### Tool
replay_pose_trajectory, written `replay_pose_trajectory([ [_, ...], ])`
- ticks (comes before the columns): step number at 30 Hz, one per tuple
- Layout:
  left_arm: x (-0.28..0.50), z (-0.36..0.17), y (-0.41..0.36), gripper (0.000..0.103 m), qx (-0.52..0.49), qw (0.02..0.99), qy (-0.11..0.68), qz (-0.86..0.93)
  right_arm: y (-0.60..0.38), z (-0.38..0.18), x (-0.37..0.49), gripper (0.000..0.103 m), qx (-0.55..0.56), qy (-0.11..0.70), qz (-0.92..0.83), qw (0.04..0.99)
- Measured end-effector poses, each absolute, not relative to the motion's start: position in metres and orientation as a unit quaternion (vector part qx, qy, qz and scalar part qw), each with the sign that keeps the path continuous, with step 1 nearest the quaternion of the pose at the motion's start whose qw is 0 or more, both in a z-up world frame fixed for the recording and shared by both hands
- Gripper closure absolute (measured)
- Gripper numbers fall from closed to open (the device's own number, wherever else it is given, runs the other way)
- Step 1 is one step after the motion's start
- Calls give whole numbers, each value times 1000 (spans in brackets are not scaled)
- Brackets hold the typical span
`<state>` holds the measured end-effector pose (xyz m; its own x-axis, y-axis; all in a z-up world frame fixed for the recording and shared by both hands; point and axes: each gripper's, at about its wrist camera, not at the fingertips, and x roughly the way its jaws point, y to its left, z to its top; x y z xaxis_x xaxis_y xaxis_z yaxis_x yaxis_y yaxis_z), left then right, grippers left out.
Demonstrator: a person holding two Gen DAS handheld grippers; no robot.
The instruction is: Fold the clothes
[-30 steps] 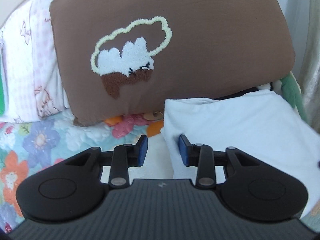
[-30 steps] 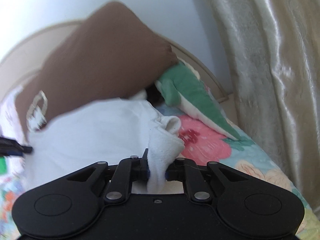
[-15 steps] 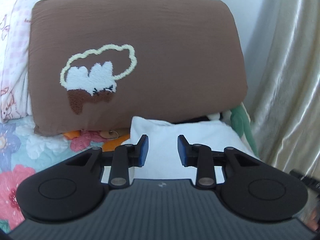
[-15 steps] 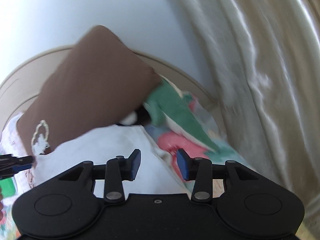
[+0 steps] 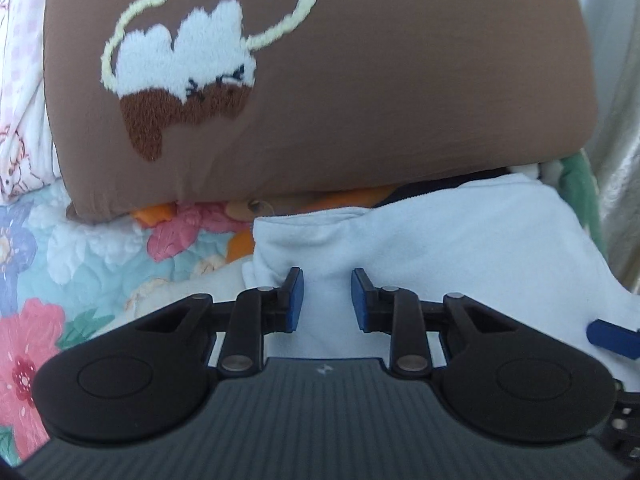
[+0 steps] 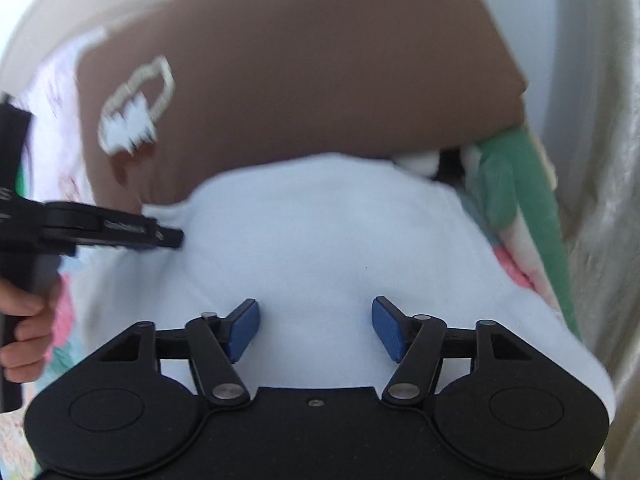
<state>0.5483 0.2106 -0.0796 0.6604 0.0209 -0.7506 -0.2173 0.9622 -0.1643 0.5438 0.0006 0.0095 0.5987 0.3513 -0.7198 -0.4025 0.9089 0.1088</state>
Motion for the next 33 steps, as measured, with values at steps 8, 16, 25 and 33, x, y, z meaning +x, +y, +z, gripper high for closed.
replay_pose_trajectory([
  [8,556,-77,214,77,-142,894,420,67,-18,-12,585,2,2,459,225,859],
  [16,493,-27,219,67,-173,923,344,-17,-30,39,587,35,75,411,252,873],
  [25,465,-52,207,67,-114,925,360,-38,-3,-5,657,47,103,458,210,857],
  [33,480,-32,221,66,-128,938,321,-16,-15,24,617,45,50,421,217,879],
])
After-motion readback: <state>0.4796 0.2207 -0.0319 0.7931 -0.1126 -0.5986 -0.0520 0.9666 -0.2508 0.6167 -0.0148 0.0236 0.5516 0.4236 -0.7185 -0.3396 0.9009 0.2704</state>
